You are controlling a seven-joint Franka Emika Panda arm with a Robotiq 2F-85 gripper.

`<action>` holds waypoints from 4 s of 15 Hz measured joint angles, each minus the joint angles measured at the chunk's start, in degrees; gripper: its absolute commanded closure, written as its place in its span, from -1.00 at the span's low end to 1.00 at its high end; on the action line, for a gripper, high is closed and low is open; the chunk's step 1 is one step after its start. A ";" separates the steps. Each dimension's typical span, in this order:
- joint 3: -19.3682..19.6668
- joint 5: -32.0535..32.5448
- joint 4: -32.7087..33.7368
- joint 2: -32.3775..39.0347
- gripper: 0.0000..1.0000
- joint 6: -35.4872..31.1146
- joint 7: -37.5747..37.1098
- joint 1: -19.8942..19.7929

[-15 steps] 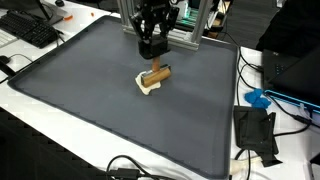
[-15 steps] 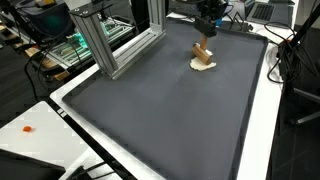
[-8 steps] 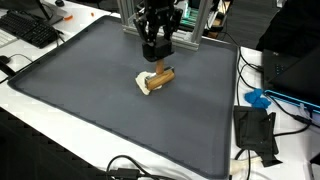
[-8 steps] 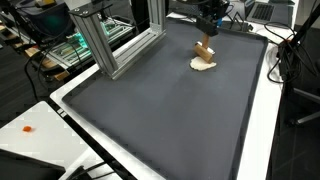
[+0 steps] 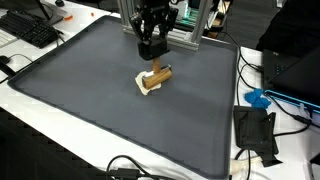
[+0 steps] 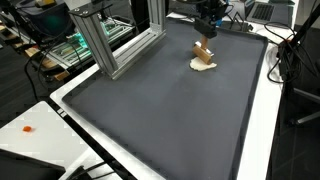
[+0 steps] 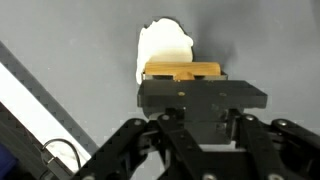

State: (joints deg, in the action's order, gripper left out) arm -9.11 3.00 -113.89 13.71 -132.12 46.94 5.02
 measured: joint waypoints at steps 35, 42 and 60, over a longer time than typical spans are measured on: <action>2.39 0.63 0.75 0.07 0.55 1.44 -37.29 -1.35; 3.09 0.31 -0.42 0.40 0.55 -5.30 -49.61 -0.89; 5.18 1.33 0.61 0.59 0.55 -1.54 -59.04 1.15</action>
State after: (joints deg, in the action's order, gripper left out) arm -3.93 4.33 -113.28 14.29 -133.66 -12.10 6.17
